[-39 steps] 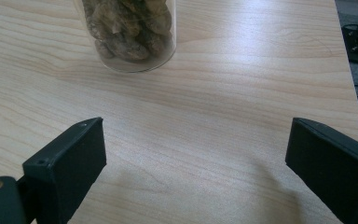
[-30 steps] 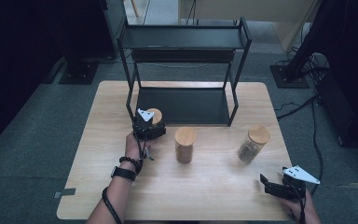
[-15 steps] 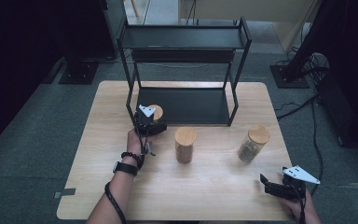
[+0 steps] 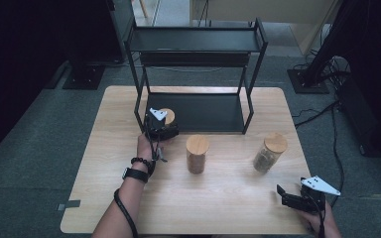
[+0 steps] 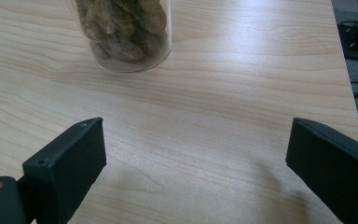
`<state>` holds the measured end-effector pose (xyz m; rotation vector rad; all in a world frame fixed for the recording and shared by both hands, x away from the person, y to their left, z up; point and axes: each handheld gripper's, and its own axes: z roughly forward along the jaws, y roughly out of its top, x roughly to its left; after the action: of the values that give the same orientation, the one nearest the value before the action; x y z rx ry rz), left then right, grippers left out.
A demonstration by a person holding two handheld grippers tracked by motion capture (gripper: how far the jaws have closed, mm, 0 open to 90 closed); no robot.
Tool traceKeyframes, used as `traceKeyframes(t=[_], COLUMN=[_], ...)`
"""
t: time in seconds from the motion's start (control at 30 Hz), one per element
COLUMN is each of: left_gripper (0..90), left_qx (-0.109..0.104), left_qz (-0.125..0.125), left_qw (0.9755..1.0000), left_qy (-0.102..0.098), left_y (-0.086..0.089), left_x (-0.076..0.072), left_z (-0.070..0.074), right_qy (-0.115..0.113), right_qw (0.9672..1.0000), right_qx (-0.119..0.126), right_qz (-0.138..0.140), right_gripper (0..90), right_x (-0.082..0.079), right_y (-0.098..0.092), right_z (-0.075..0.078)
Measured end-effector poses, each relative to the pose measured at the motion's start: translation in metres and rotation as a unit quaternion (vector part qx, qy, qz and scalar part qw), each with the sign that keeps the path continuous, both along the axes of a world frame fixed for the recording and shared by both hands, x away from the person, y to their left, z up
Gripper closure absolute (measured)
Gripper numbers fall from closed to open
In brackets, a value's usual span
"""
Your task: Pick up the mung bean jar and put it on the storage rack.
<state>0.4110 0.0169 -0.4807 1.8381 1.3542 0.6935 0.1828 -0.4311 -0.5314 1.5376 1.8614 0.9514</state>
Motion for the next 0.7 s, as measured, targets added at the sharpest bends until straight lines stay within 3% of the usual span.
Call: traceKeyframes(t=[0.7], left_gripper=[25.6], left_qx=[-0.006], left_qz=[0.010], left_qw=[0.9999], left_qy=[-0.001], left_y=[-0.010], left_x=[0.019], left_z=[-0.001], right_qy=[0.001], right_qw=[1.0000], right_qx=[-0.001], right_qz=[0.006], right_gripper=[4.6], right_x=[0.000], right_y=[0.001], right_z=[0.000])
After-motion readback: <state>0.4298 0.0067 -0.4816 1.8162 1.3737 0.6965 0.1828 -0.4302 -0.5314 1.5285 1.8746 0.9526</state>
